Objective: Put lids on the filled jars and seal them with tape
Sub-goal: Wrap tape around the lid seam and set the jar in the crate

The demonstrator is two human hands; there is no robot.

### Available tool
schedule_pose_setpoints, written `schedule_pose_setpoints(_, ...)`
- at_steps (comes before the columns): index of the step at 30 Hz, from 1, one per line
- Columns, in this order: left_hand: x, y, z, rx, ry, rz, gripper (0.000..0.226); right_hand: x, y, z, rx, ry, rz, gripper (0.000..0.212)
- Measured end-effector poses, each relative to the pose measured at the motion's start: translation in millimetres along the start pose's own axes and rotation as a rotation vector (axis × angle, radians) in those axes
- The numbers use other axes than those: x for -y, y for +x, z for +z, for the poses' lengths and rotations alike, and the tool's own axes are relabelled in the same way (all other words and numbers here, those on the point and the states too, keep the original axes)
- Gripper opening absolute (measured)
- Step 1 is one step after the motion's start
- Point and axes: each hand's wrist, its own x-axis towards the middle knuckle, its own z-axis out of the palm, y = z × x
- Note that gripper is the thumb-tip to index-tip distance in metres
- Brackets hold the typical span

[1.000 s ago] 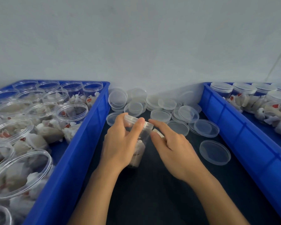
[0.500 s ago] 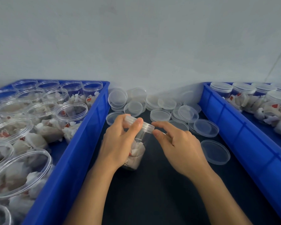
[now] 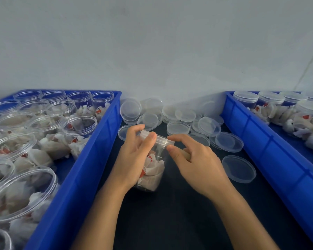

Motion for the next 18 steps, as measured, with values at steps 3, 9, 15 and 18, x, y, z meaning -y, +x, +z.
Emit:
schedule_pose_setpoints(3,-3.0,-1.3,2.3,-0.129,0.286,0.105,0.065,1.3,-1.2,-0.5,-0.024,-0.003,0.023,0.026)
schedule_pose_setpoints(9,-8.2,-2.1,19.5,-0.119,0.562,0.058,0.096,4.8,-1.5,-0.3,-0.057,-0.111,0.043,0.040)
schedule_pose_setpoints(15,-2.0,1.1,10.3,-0.151,0.355,-0.012,0.064,0.0,-2.3,-2.6,0.037,0.007,0.020,0.036)
schedule_pose_setpoints(18,-1.1,0.7,4.2,-0.134,0.190,-0.047,0.061,-2.8,-0.4,-1.8,0.043,0.017,-0.008,0.034)
